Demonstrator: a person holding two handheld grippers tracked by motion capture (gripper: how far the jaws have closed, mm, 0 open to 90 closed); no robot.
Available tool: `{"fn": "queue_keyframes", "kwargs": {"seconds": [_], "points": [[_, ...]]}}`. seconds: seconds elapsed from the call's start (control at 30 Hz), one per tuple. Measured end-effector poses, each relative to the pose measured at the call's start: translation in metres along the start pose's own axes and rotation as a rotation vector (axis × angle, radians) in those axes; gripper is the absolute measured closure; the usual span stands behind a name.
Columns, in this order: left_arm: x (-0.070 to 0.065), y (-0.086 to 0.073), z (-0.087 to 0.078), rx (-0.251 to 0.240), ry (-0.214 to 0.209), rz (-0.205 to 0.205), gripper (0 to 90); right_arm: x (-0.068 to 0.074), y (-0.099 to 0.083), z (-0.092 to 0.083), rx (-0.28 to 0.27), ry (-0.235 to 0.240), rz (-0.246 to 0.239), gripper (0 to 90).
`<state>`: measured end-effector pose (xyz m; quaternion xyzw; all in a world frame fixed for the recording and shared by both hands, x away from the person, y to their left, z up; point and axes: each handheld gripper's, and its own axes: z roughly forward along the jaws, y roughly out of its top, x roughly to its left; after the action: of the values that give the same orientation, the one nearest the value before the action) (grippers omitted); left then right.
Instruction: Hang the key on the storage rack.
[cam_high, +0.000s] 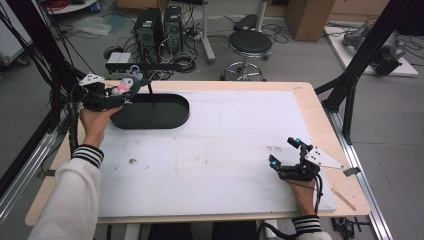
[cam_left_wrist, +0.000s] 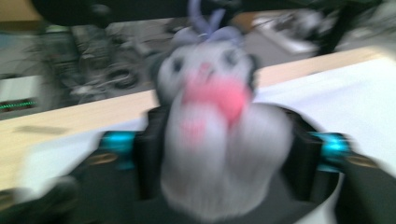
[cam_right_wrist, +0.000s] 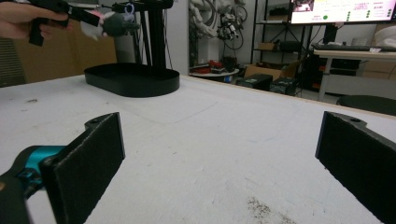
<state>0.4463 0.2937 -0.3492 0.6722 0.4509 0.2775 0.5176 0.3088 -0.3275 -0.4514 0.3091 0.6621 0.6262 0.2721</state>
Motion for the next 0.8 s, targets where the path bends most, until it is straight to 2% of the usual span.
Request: {"fn": "queue_keyframes", "kwargs": {"seconds": [0.03,0.1,0.17,0.23,0.33,0.4,0.53,0.6,0.7,0.8], "points": [[-0.001,-0.002,-0.005,-0.042,-0.050,0.034,16.4,0.000,0.000,0.000,-0.007,-0.002,-0.001,0.3],[-0.003,-0.004,-0.014,-0.089,-0.103,0.039,15.9,-0.001,0.000,0.000,-0.010,-0.002,0.002,0.3],[-0.007,-0.006,-0.022,-0.089,-0.134,0.030,8.2,-0.001,0.000,0.000,-0.007,-0.002,0.000,0.3],[-0.014,-0.011,-0.033,-0.091,-0.172,0.049,1.7,-0.001,0.000,0.000,-0.007,-0.003,0.000,0.3],[-0.025,-0.023,-0.046,-0.109,-0.202,0.092,1.7,-0.001,0.000,0.000,-0.007,-0.002,-0.003,0.3],[-0.032,-0.034,-0.055,-0.129,-0.233,0.091,1.7,0.000,0.000,0.000,-0.006,-0.001,0.001,0.3],[-0.046,-0.057,-0.069,-0.146,-0.259,0.124,1.7,0.000,0.000,0.000,-0.001,-0.006,-0.002,0.3],[-0.052,-0.068,-0.074,-0.147,-0.275,0.163,1.7,0.001,0.000,0.000,-0.005,-0.008,-0.006,0.3],[-0.058,-0.083,-0.081,-0.172,-0.305,0.146,1.7,0.000,0.000,0.000,-0.003,-0.011,-0.003,0.3],[-0.063,-0.100,-0.089,-0.190,-0.306,0.153,1.7,0.001,0.000,0.000,-0.005,-0.013,-0.006,0.3]]}}
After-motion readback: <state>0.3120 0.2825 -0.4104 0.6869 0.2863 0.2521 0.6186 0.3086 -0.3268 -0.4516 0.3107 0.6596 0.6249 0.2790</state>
